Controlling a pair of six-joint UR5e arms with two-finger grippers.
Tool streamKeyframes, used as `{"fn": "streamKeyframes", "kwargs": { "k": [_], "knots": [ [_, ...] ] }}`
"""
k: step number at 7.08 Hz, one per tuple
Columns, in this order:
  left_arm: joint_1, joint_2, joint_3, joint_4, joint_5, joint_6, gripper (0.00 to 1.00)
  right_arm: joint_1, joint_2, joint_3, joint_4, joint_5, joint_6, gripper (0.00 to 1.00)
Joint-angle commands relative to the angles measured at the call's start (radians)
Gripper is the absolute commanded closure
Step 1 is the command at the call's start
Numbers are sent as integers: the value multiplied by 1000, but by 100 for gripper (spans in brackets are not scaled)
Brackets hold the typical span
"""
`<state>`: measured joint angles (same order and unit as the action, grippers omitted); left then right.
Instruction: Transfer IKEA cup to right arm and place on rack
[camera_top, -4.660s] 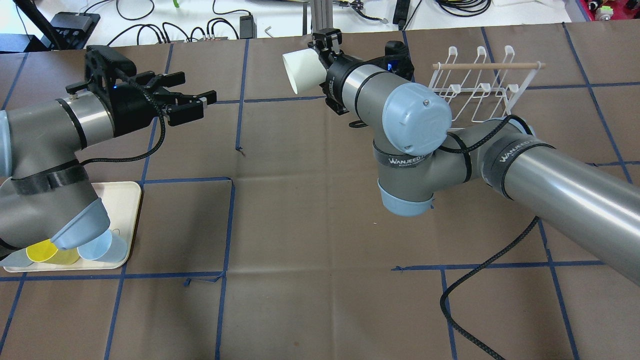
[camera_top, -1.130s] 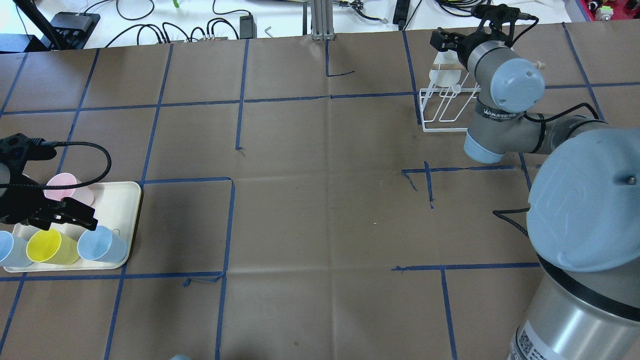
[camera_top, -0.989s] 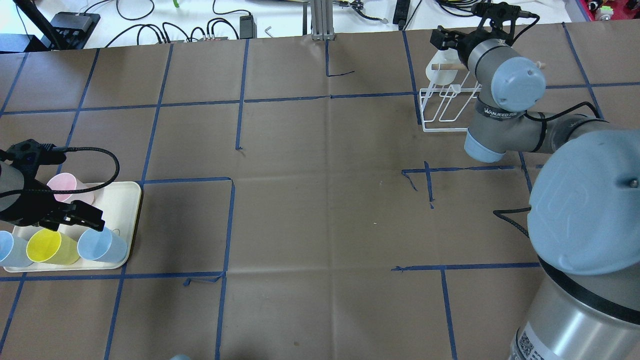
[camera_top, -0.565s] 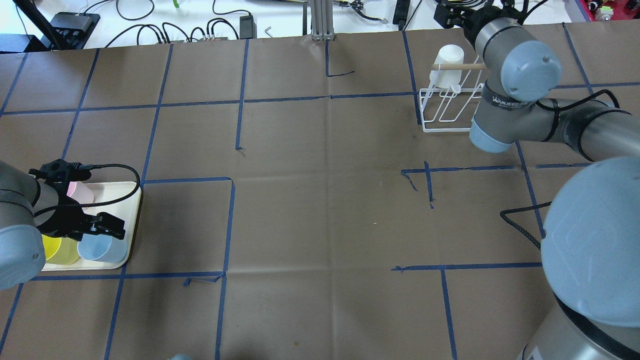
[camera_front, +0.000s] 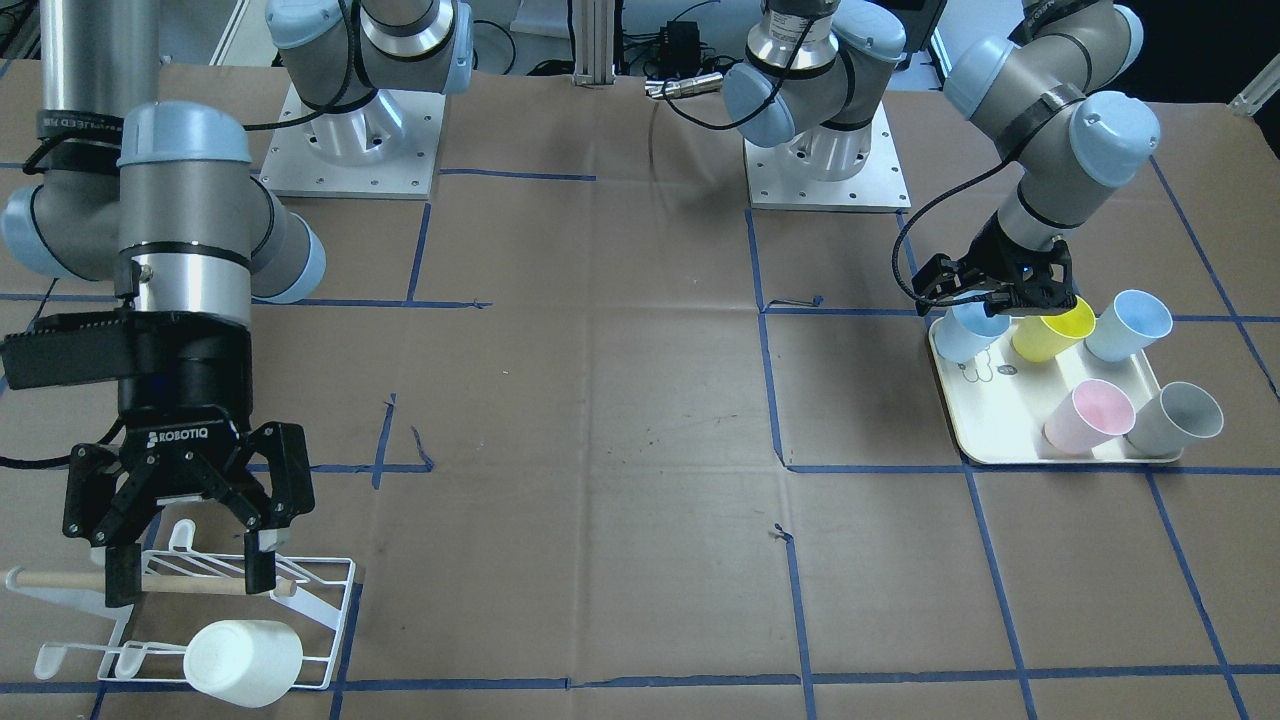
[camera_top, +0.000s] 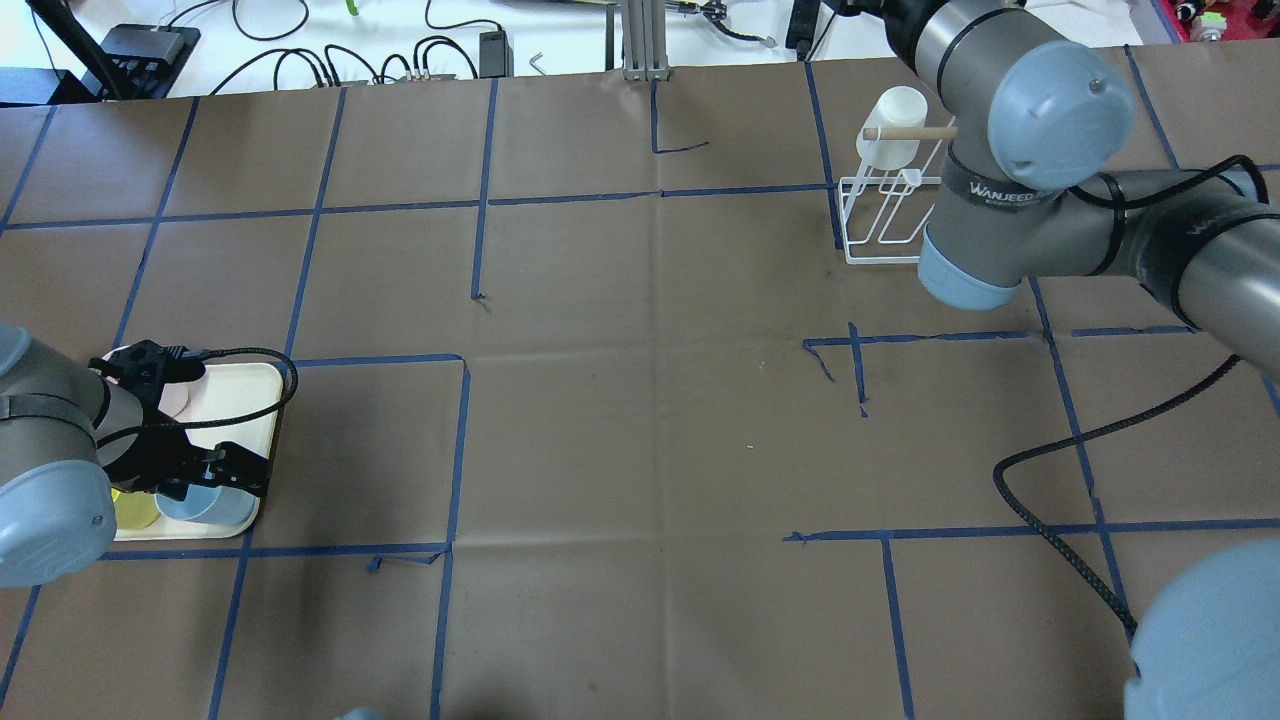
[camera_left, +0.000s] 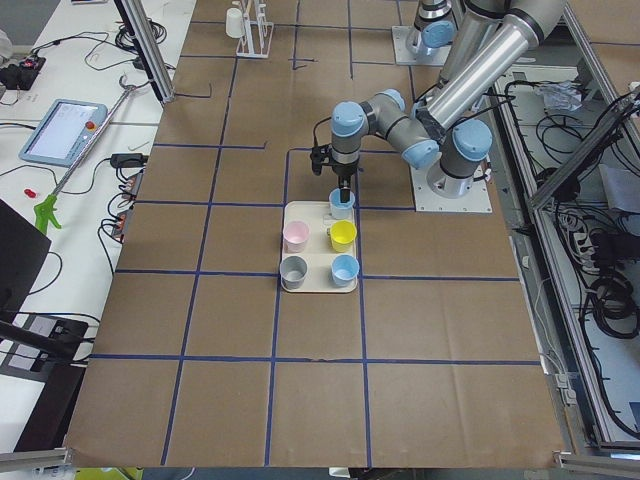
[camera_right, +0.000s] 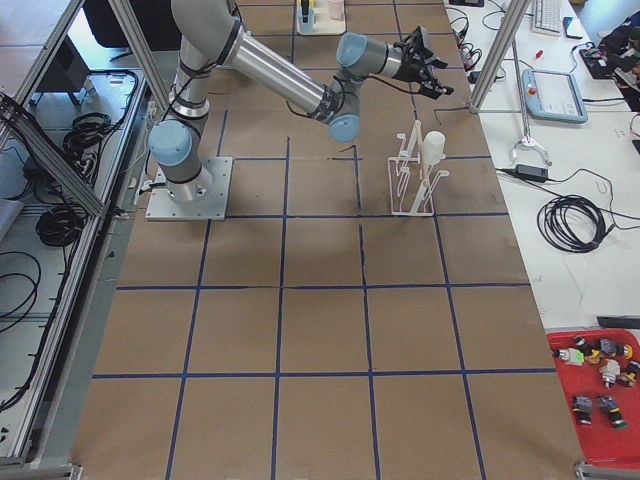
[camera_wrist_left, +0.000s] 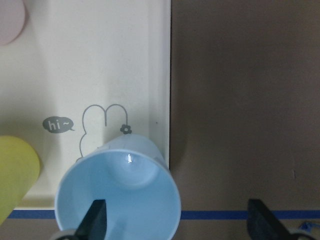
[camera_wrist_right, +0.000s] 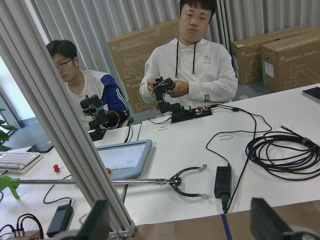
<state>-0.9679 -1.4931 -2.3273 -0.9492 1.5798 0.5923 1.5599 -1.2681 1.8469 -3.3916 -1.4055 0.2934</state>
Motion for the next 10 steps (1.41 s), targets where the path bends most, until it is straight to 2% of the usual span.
{"fn": "streamKeyframes", "kwargs": {
  "k": [1,2,3,4,5,6,7,8,10],
  "knots": [
    [0,-4,5,0,6,4,42,54,-106,104,-3,5,268,0],
    [0,-7,6,0,6,6,66,81,-117,129,-14,16,380,0],
    [0,-4,6,0,8,6,90,101,-116,143,-15,69,509,0],
    [2,-6,8,0,6,6,100,106,-116,155,-17,109,664,0],
    [2,-6,11,3,6,11,100,117,-106,178,-90,111,800,0],
    [2,-9,61,-6,8,12,100,141,-87,205,-186,109,932,0],
    [0,-12,157,-70,66,11,100,150,-62,218,-243,109,1055,0],
    [-3,-7,254,-174,71,9,100,163,-48,218,-253,109,1146,0],
    [-50,-31,527,-392,65,20,100,169,-47,215,-256,106,1202,0]
  ]
}}
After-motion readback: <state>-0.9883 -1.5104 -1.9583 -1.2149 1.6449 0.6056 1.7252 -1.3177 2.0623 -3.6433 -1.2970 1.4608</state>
